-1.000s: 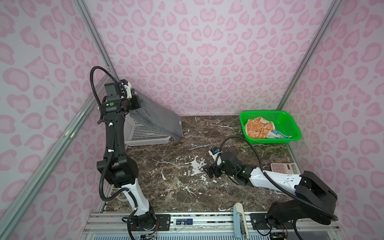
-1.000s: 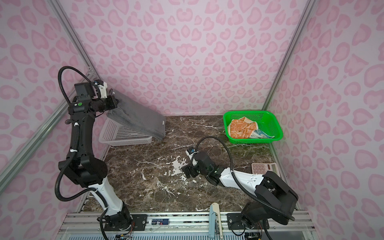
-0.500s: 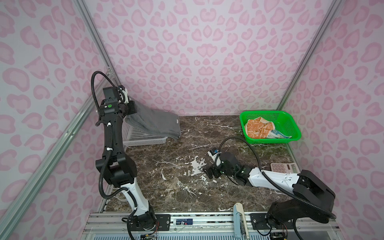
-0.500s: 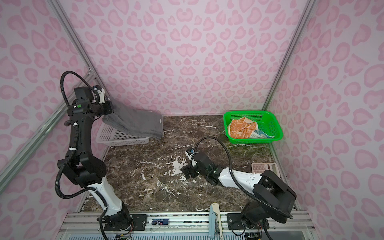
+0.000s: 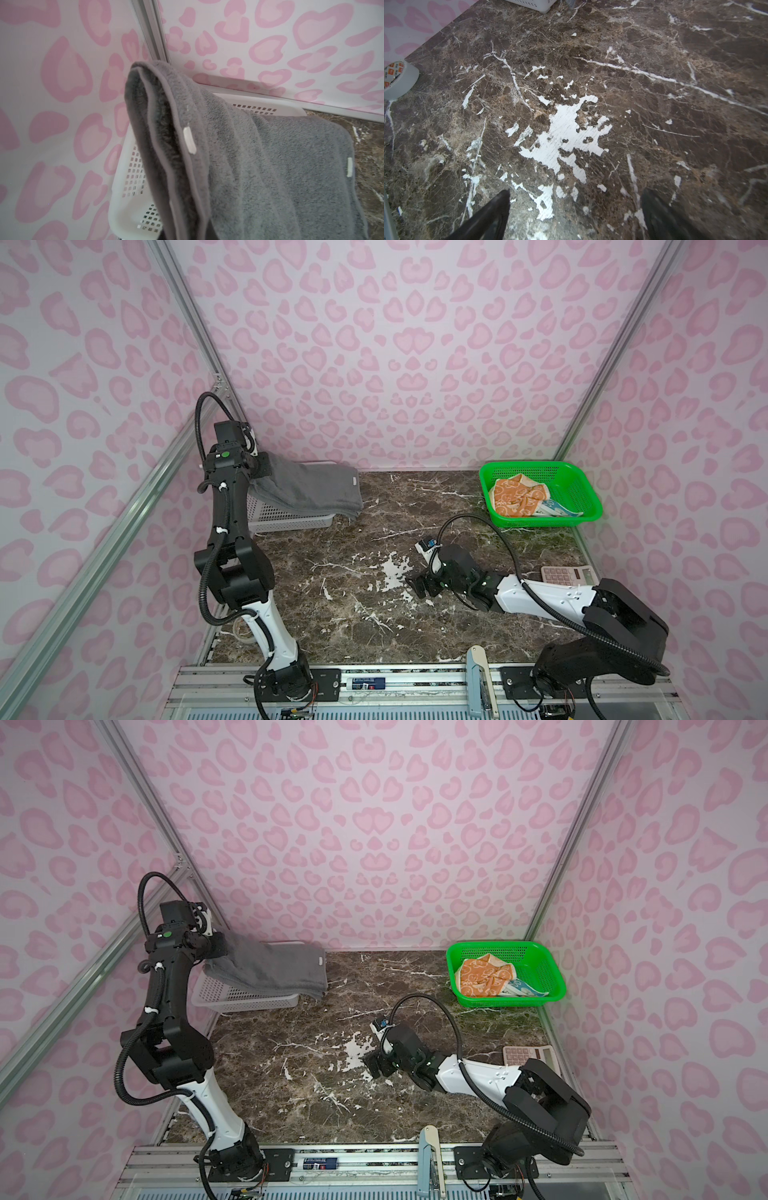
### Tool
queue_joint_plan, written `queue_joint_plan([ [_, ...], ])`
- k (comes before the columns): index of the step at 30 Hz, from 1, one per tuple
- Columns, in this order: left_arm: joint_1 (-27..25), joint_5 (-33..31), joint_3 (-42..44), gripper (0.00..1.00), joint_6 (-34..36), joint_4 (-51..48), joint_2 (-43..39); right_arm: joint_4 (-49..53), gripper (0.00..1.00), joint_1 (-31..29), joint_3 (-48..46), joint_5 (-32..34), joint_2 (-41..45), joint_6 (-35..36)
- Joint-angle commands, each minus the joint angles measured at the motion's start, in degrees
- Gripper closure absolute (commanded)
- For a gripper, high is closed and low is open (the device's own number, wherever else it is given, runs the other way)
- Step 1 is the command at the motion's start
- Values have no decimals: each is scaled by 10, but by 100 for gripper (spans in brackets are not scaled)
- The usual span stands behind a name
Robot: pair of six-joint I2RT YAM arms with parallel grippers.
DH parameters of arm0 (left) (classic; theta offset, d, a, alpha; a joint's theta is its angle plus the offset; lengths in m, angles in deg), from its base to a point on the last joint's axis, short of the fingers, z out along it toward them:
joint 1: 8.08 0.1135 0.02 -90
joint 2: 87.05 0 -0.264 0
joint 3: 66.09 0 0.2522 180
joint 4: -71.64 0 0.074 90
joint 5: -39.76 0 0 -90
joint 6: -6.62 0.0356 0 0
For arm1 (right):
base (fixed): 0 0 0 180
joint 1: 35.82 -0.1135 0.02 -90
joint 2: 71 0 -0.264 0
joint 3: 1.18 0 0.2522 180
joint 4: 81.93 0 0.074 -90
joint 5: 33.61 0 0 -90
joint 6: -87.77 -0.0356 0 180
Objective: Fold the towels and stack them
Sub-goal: 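Lower the grey towel into the white basket with the left gripper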
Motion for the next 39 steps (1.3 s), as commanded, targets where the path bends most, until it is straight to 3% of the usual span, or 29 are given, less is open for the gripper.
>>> queue_joint_plan([
  [1, 4, -28, 6, 97, 18, 26, 7, -7, 1, -1, 3, -1, -9, 2],
  [16, 8, -111, 35, 97, 35, 49, 28, -5, 1, -7, 16, -5, -14, 7],
  [26, 8, -201, 22, 97, 41, 60, 42, -20, 1, -7, 16, -8, -20, 3],
  [39, 9, -213, 16, 97, 45, 64, 56, -67, 1, -6, 5, -13, -15, 14],
])
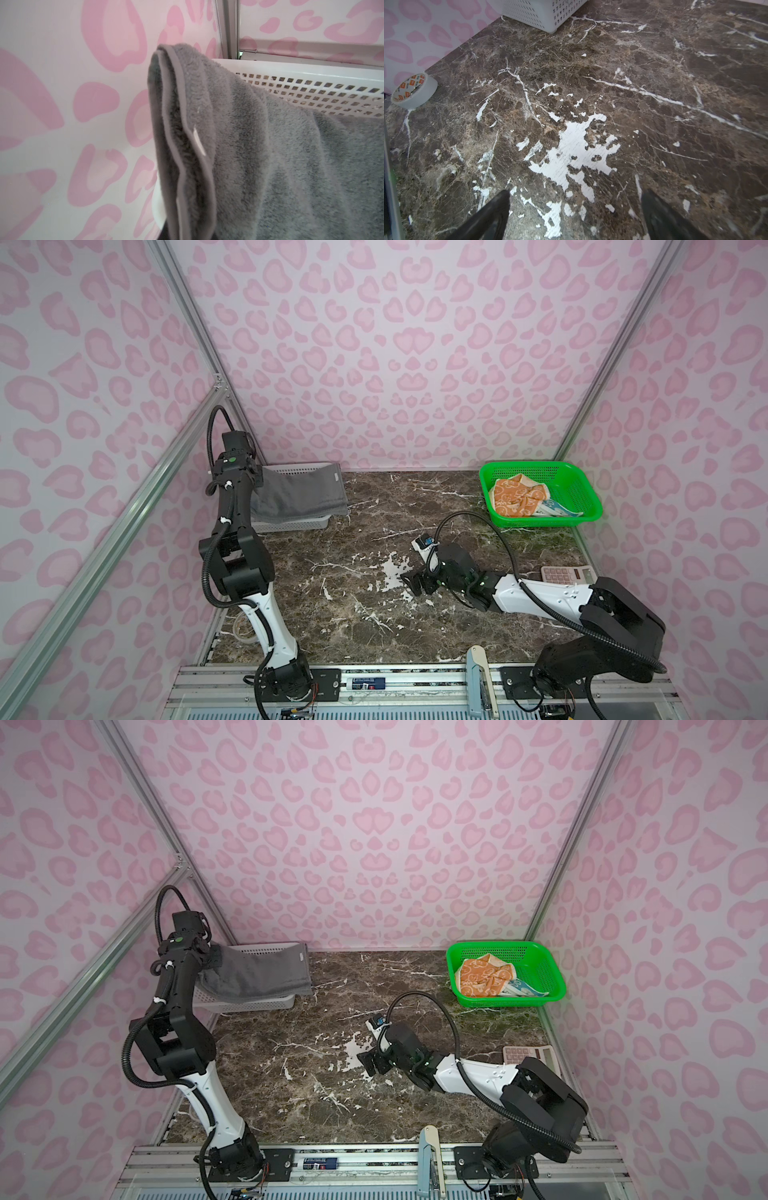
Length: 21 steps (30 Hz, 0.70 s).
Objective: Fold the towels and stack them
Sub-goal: 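Lower the grey towel into the white basket with the left gripper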
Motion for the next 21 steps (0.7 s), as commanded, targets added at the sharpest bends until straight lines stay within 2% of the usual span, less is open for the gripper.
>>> queue_joint_plan([
  [1, 3, -17, -8, 97, 7, 25, 7, -17, 1, -1, 0, -7, -9, 2],
  [7, 3, 3, -5, 96, 3, 39, 23, -18, 1, -1, 2, -12, -10, 1],
  [21, 3, -11, -30, 94, 2, 56, 64, -10, 1, -1, 6, -10, -12, 2],
])
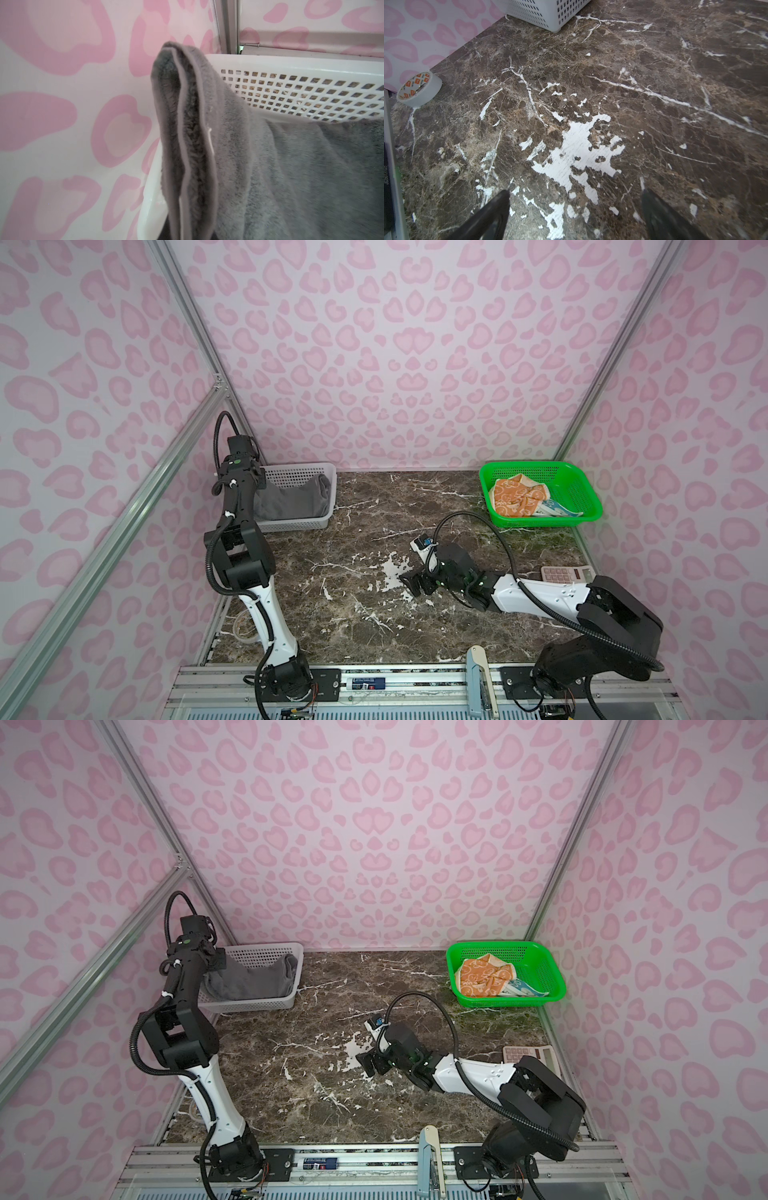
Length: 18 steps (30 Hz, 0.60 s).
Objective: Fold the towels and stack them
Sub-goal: 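Lower the grey towel into the white basket with the left gripper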
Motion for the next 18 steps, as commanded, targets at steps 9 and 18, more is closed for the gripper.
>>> queue_joint_plan([
  [9, 2, -7, -38, 76, -4, 38, 31, -1, 1, -1, 17, -7, -19, 1],
  [18, 1, 32, -25, 27, -32, 27, 6, -6, 1, -1, 24, -11, -31, -1],
])
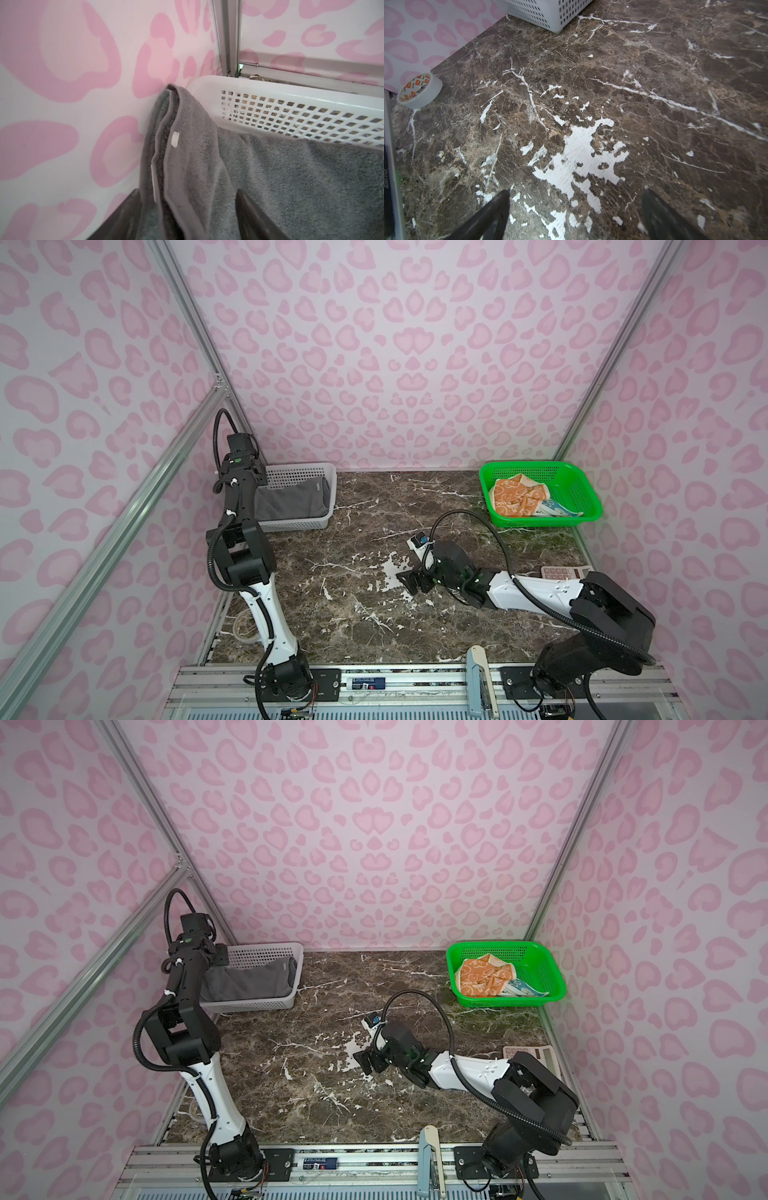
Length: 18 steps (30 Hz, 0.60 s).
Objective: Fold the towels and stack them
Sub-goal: 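Lower the grey towel into the white basket with the left gripper, then open the left gripper and draw it back from the white basket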
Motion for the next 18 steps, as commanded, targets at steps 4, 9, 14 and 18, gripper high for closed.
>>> queue_joint_plan([
  [4, -8, 49, 34, 26, -20, 12, -50, -13, 1, -1, 1, -6, -6, -3],
  [9, -26, 87, 84, 25, -27, 25, -96, -14, 1, -1, -2, -4, -1, -1],
  [14, -46, 122, 133, 24, -47, 41, -150, -2, 1, 3, 2, 1, 10, 1],
  [18, -66, 150, 157, 24, -59, 46, -195, 15, 1, 18, 5, -2, 37, 0],
])
